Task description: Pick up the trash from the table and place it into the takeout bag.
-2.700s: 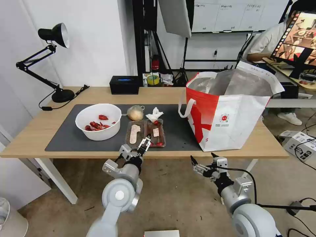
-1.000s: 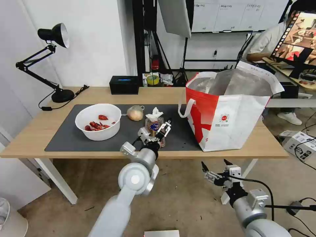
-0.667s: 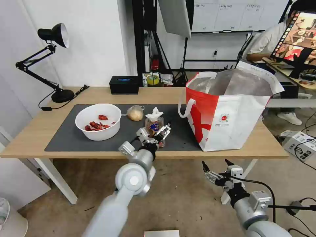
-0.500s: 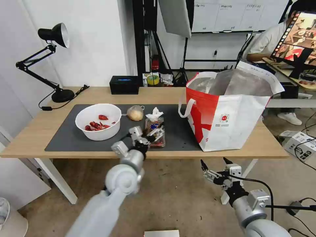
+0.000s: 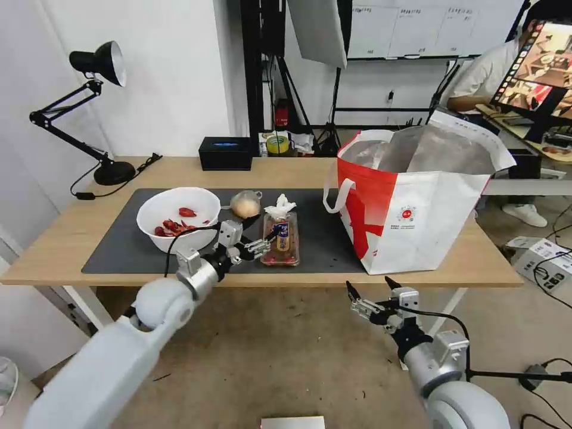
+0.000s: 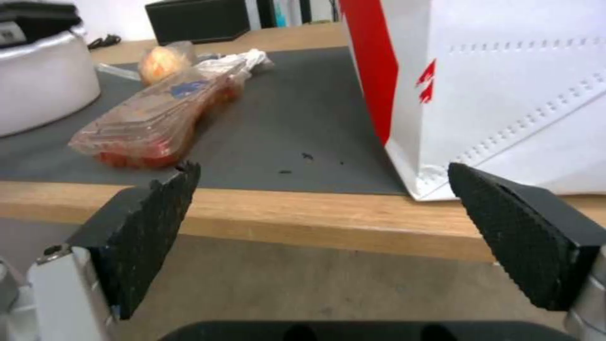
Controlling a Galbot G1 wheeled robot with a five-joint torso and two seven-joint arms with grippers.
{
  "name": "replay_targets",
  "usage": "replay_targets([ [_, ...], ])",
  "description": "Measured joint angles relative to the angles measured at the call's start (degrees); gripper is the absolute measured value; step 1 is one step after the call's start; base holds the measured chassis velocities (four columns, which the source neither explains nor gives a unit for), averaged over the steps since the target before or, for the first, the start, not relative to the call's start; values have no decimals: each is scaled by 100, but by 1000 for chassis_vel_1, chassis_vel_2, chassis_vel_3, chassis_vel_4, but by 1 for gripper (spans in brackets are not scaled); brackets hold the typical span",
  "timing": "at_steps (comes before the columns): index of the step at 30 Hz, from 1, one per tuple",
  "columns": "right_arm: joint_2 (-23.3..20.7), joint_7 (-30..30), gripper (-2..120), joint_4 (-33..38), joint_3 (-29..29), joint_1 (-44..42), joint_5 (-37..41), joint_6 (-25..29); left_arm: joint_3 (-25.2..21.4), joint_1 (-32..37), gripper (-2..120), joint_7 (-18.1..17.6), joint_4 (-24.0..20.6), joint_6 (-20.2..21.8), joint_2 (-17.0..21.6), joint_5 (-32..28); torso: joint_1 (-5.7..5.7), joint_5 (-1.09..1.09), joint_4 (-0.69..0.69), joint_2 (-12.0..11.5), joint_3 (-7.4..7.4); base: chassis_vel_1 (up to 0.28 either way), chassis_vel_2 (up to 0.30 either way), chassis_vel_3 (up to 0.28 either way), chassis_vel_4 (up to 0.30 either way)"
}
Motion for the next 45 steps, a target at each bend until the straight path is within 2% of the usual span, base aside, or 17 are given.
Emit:
replay_targets([
  [2, 12, 2, 100, -31, -25, 24, 2, 0, 141, -179, 42, 539, 166, -132, 122, 64, 0, 0, 0, 0, 0, 0, 0, 0, 0],
  [3, 12, 2, 100, -31, -25, 24, 2, 0, 141, -179, 42, 539, 166, -132, 122, 64, 0, 0, 0, 0, 0, 0, 0, 0, 0],
  [5, 9, 4, 100, -56, -57, 41, 7, 0, 226, -284, 30, 734, 203, -201, 165, 108, 0, 0, 0, 0, 0, 0, 0, 0, 0],
  [8, 3, 5, 100, -86, -85, 51, 7, 0, 321, -378, 22, 781, 259, -225, 157, 132, 0, 1, 0, 0, 0, 0, 0, 0, 0],
  [10, 2, 6, 100, -113, -116, 74, 11, 0, 422, -480, 11, 804, 380, -238, 114, 166, 0, 0, 0, 0, 0, 0, 0, 0, 0],
  [11, 2, 6, 100, -113, -116, 74, 11, 0, 422, -480, 11, 804, 380, -238, 114, 166, 0, 0, 0, 0, 0, 0, 0, 0, 0],
  [14, -7, -1, 100, -141, -190, 124, 203, 38, 559, -599, 0, 868, 548, -260, 74, 203, 0, 1, 0, 0, 0, 0, 0, 0, 0],
  [23, -70, -102, 100, -176, -272, 292, 839, 218, 874, -809, 0, 1059, 797, -374, 129, 215, 0, 2, 0, 0, 0, 0, 0, 0, 0],
  [35, -349, -117, 100, -220, -329, 923, 2630, 288, 1087, -911, 0, 1121, 906, -410, 191, 266, 0, 1, 1, 0, 0, 0, 0, 0, 0],
  [38, -376, -115, 100, -236, -281, 1034, 3042, 288, 1261, -1079, 0, 1115, 1007, -411, 162, 258, 0, 2, 3, 1, 0, 0, 0, 0, 0],
  [40, -357, -91, 100, -214, -96, 1047, 3384, 287, 1568, -1361, 0, 1112, 1166, -420, 39, 241, 0, -1, -2, 0, 0, 0, 0, 0, 0],
  [44, -361, -29, 100, -246, -91, 1177, 3641, 265, 1673, -1468, 0, 1111, 1230, -421, -11, 232, 0, 2, -5, 1, 0, 0, 0, 0, 0],
  [45, -372, -5, 100, -294, -135, 1254, 3711, 255, 1684, -1483, 0, 1108, 1258, -420, -14, 232, 0, 2, -1, 0, 0, 0, 0, 0, 0],
])
